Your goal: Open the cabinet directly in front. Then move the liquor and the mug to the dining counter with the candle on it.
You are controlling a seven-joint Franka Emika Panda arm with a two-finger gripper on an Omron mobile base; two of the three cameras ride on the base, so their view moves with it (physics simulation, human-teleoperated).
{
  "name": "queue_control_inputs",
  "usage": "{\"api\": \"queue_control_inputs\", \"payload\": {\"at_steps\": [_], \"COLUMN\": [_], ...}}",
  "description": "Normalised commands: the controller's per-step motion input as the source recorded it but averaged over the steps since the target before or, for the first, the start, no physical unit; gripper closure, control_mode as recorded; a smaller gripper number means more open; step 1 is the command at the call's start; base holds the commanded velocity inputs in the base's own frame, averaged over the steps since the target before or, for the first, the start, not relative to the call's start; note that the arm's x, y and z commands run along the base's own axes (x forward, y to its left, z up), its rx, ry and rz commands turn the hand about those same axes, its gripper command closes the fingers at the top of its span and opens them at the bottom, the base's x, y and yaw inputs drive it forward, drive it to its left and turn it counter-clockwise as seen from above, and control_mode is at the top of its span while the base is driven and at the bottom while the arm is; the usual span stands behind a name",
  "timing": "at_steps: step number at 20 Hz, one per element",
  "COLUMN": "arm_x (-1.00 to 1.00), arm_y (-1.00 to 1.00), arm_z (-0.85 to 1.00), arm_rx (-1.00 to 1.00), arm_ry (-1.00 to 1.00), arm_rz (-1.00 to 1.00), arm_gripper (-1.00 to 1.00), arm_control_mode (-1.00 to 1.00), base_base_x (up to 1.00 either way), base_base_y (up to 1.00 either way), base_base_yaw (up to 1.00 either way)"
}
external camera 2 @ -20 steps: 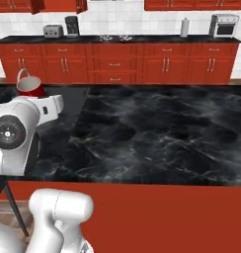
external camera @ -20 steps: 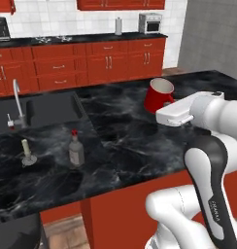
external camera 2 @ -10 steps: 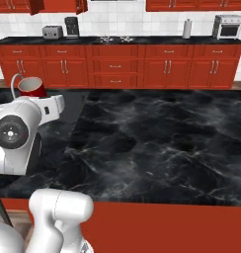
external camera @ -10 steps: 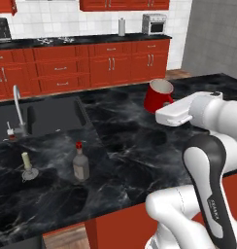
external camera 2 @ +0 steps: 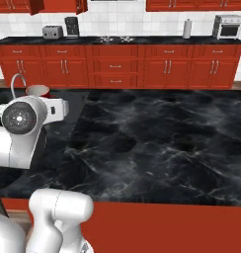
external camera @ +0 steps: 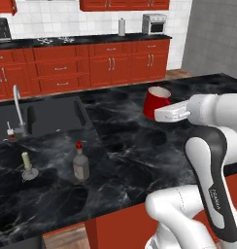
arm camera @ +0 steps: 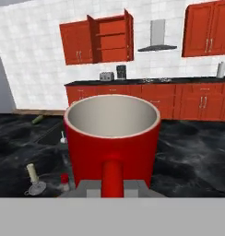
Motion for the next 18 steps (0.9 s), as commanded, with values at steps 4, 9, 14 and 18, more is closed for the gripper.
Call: {"api": "queue_control_inputs", "payload": {"at_steps": [4,9,14,18], "arm_x": [0.22,0.04,0.00,0.06], "arm_y": [-0.04,0.00,0.00,0.00], "arm_z": [-0.44,-0.09,-0.73,-0.74], "arm_rx": [0.01,-0.01,-0.11,-0.07], "arm_ry": [0.57,0.12,0.17,0.16], "arm_rz": [0.00,0.01,0.12,0.12], "arm_gripper": [1.00,1.00,1.00,1.00], "arm_control_mode": [-1.00,-1.00,-1.00,-1.00], "base_base_x": [0.00,0.00,0.00,0.00], "base_base_y": [0.00,0.00,0.00,0.00], "base_base_yaw": [0.00,0.00,0.00,0.00]}}
